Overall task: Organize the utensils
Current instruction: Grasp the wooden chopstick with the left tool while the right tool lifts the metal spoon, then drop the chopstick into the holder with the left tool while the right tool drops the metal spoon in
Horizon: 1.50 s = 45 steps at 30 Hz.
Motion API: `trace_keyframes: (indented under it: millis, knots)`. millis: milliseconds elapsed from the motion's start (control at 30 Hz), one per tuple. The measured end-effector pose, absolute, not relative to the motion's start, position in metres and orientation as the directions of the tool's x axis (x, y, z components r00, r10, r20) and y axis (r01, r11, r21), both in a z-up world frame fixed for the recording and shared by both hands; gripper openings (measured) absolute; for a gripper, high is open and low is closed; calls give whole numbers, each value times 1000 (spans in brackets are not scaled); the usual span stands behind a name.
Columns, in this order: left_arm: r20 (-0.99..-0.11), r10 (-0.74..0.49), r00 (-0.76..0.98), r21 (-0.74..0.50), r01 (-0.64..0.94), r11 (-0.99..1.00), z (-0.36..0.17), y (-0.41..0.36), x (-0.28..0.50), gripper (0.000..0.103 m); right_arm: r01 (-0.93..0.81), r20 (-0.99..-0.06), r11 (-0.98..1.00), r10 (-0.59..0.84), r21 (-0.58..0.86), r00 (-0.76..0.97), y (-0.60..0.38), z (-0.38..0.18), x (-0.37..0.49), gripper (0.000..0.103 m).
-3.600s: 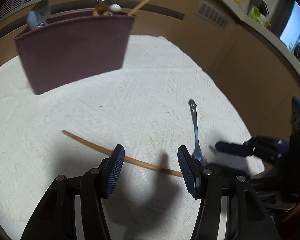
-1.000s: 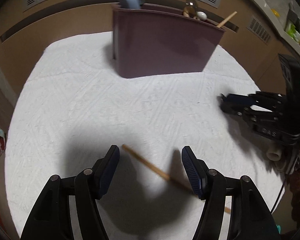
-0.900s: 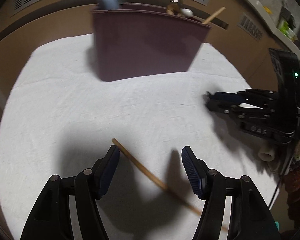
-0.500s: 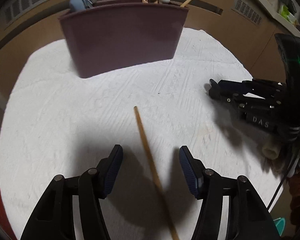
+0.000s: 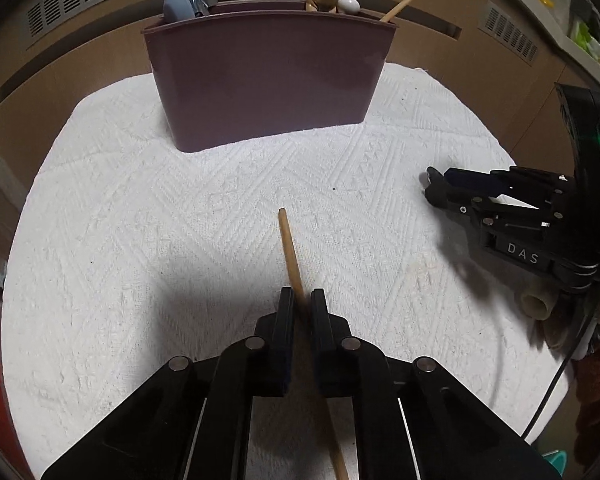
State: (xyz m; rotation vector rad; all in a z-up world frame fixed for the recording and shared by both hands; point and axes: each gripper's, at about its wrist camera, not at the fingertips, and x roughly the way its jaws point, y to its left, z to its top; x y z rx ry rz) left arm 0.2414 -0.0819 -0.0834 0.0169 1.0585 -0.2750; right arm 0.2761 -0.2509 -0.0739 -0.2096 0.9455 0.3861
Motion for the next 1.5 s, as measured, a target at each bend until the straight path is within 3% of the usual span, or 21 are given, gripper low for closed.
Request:
trace_keyframes:
  millis: [233,400,667,867,1100,1200,1400,1500]
  knots:
    - [-804,-292,518,-173,266,948,-62,-78,227,5,-398,-809,917,243,11,536,-249,-70,273,26]
    - [-705,-353,616,-258,241,935,-34,-56,219,5,-366,-729,927,309,87,610,-260,-34,253,26]
    - [-624,-380,683,-290,248,924,-1,-44,222,5,-372,-648,919,364,132,669,-252,9,233,26]
    - [-503,-412,760,-299,294,908,51,-34,240,5,-375,-582,910,405,179,705,-247,43,244,26]
    - [-292,-449,844,-264,380,886,148,-24,281,5,-411,-390,899,437,154,810,-231,151,277,26]
    - [-244,-429,870,-226,379,897,168,-21,297,5,-444,-309,873,487,201,817,-229,175,298,26]
    - [-280,-413,867,-232,357,905,156,-7,340,5,-487,-254,833,547,262,798,-216,160,337,26]
    - [-322,-414,851,-258,342,904,136,2,359,5,-485,-290,830,553,275,781,-208,144,363,26]
